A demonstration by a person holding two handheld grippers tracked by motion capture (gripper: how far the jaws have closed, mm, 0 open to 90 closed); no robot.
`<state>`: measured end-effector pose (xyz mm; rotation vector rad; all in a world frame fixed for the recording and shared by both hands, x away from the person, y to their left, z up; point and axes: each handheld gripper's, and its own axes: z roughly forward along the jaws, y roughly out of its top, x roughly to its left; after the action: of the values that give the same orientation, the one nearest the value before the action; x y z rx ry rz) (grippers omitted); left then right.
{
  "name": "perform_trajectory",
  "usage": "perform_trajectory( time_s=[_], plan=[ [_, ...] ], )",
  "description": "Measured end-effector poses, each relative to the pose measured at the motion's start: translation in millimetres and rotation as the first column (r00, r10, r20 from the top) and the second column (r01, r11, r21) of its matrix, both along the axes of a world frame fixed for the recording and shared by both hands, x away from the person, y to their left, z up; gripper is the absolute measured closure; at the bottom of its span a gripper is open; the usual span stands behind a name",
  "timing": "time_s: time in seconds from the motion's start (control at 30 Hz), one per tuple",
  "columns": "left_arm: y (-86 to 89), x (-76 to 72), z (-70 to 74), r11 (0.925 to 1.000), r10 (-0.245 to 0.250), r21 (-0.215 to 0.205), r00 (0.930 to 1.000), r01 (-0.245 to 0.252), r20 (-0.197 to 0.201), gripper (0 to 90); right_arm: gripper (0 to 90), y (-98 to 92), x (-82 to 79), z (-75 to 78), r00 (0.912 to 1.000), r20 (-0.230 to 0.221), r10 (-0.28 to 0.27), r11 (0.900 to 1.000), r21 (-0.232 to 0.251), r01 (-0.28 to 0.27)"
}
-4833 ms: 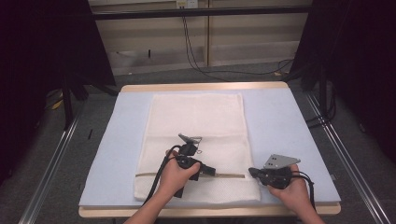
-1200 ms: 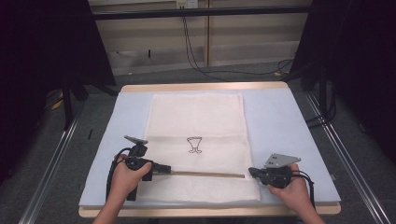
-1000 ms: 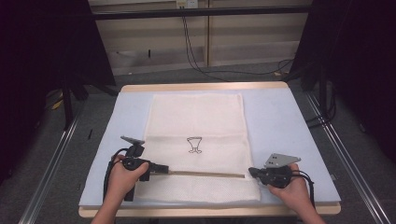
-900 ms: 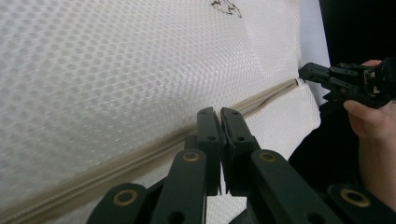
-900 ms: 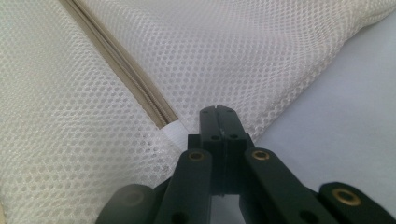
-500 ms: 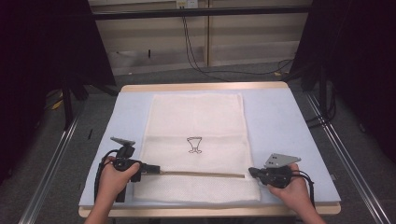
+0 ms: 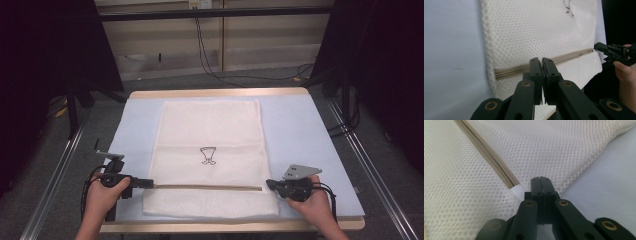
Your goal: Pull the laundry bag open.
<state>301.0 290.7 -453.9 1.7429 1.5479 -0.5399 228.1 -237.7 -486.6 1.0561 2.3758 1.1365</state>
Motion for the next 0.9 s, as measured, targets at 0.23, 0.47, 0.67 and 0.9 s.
perform_trajectory(
  time_s=[0.23, 0.47, 0.67, 0.9],
  plan=[
    [15.8, 0.0, -2.4, 0.9997, 0.023, 0.010, 0.9997, -0.023, -0.007, 87.4, 90.0, -0.1, 0.0, -0.1, 1.0000, -0.002, 0.001, 1.000, 0.004, -0.001],
    [26.1, -0.9, -5.3, 0.9990, 0.042, 0.016, 0.9990, -0.042, -0.017, 87.3, 90.0, 0.2, -0.2, -0.1, 1.0000, 0.000, 0.001, 1.000, 0.003, -0.001],
    [32.4, -2.8, -4.5, 0.9971, 0.056, 0.052, 0.9984, -0.056, -0.007, 87.2, 90.0, 0.2, -0.3, -0.1, 1.0000, 0.000, 0.000, 1.000, 0.003, 0.000],
    [39.2, -3.1, -5.5, 0.9965, 0.047, 0.069, 0.9988, -0.046, -0.014, 87.3, 90.0, 0.3, -0.4, -0.1, 1.0000, 0.002, 0.000, 1.000, 0.003, 0.000]
  ],
)
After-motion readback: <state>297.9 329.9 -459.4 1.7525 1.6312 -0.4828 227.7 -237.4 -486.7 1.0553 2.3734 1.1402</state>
